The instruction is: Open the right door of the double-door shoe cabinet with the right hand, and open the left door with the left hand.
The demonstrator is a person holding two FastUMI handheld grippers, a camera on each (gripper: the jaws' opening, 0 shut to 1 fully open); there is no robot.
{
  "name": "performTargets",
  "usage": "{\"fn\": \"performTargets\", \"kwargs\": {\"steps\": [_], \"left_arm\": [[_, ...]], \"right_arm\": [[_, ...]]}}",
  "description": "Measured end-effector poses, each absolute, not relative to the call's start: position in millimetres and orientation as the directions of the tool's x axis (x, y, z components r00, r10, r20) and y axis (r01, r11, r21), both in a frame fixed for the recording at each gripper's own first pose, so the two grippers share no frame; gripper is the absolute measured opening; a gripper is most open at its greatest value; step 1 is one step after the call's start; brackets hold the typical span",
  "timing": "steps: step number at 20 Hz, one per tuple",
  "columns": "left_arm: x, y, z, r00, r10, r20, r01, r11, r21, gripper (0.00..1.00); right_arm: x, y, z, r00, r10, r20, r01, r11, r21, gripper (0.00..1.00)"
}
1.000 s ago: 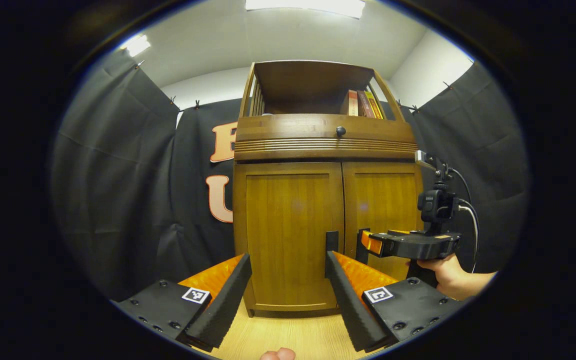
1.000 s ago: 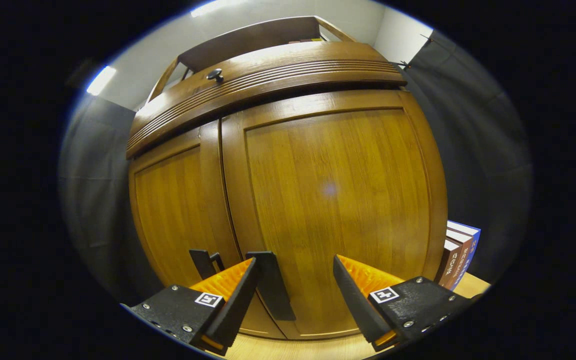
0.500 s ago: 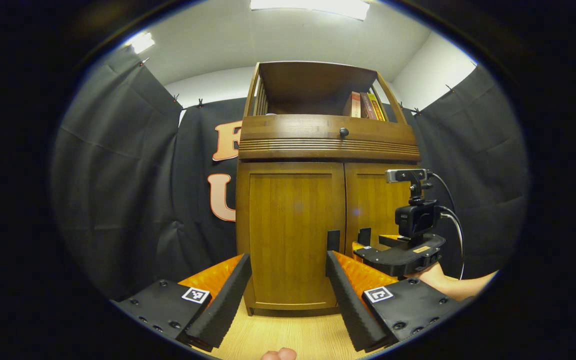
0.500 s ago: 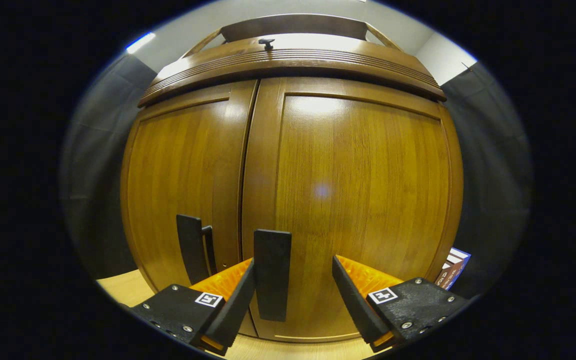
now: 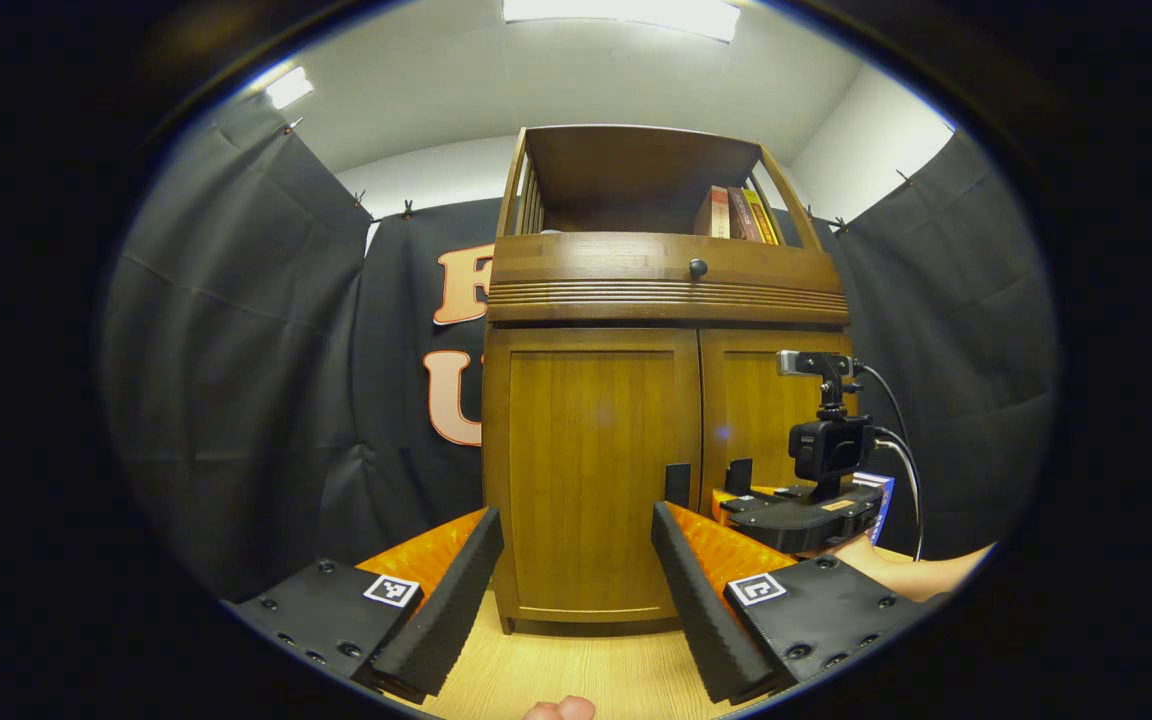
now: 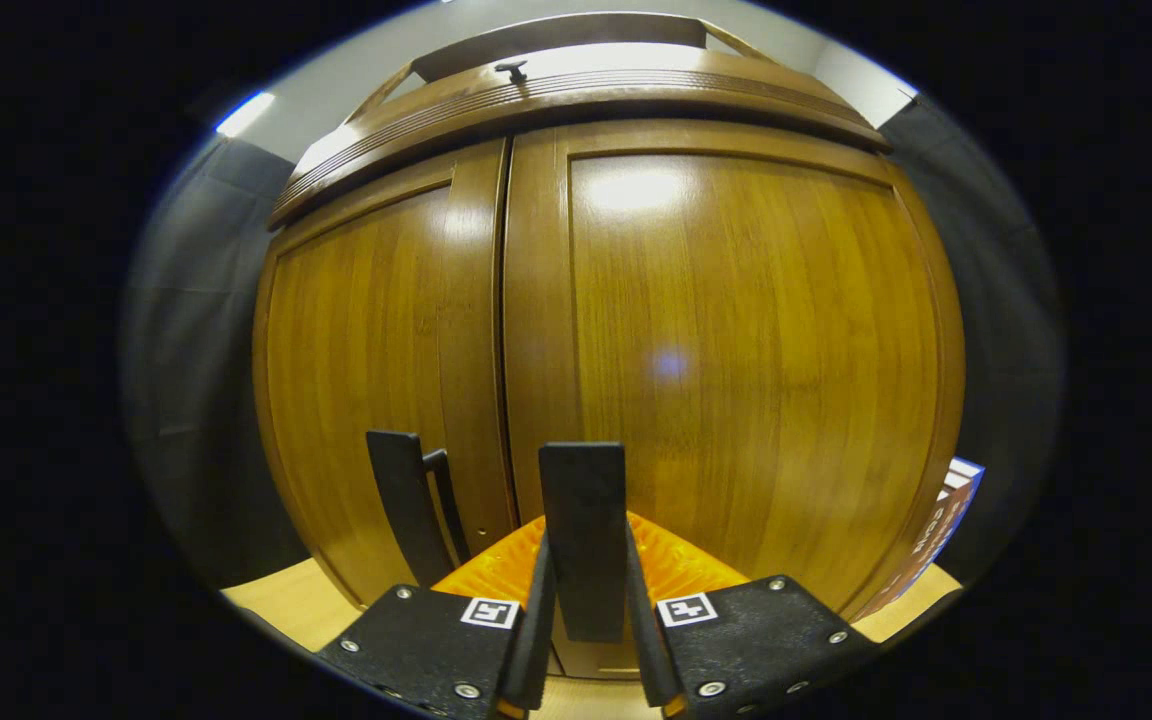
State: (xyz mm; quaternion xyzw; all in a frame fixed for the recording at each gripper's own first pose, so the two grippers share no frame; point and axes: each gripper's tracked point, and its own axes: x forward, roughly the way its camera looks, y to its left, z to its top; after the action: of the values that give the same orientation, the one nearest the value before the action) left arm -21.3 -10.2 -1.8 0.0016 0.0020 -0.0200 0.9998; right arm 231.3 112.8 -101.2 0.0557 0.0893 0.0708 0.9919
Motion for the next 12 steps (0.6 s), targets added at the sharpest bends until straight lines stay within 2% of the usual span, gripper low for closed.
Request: {"fn": "performTargets", "kwargs": {"steps": [1,2,6,7,8,9,10,11,12], "left_arm": [[-21.3,-10.0,-1.7,0.999,-0.041,-0.004,0.041,0.999,0.005,0.99],[-22.2,-10.2,-2.1,0.999,-0.042,-0.008,0.042,0.999,0.007,0.99],[-22.9,-11.7,-0.2,0.999,-0.04,-0.005,0.04,0.999,-0.004,0.98],[-23.7,-11.7,-0.8,0.999,-0.037,-0.006,0.037,0.999,-0.004,0.98],[-24.2,-11.5,0.0,0.999,-0.034,-0.005,0.034,0.999,-0.005,0.99],[-24.8,-11.9,0.7,0.999,-0.032,0.0,0.032,0.999,-0.005,0.99],[-24.0,-12.3,1.6,1.0,-0.028,0.001,0.028,1.0,-0.005,0.94],[-23.3,-12.8,0.7,1.0,-0.025,-0.001,0.025,1.0,-0.003,0.98],[-24.3,-12.6,0.3,1.0,-0.021,-0.003,0.021,1.0,-0.001,0.96]], "right_arm": [[233.2,114.3,-104.8,0.971,0.158,-0.181,-0.136,0.982,0.13,0.27],[232.7,114.3,-103.9,0.969,0.165,-0.182,-0.141,0.98,0.138,0.33],[225.0,115.8,-104.9,0.958,0.199,-0.208,-0.169,0.973,0.154,0.3],[218.7,114.8,-104.3,0.955,0.206,-0.212,-0.175,0.972,0.158,0.2],[211.1,113.9,-103.8,0.953,0.215,-0.211,-0.184,0.97,0.159,0.2],[201.4,112.2,-102.6,0.952,0.224,-0.209,-0.193,0.968,0.159,0.3],[192.7,110.4,-101.7,0.951,0.232,-0.206,-0.201,0.967,0.158,0.3],[184.0,108.0,-100.9,0.95,0.236,-0.206,-0.207,0.966,0.153,0.3],[175.1,105.3,-99.8,0.949,0.241,-0.205,-0.214,0.966,0.149,0.3]]}}
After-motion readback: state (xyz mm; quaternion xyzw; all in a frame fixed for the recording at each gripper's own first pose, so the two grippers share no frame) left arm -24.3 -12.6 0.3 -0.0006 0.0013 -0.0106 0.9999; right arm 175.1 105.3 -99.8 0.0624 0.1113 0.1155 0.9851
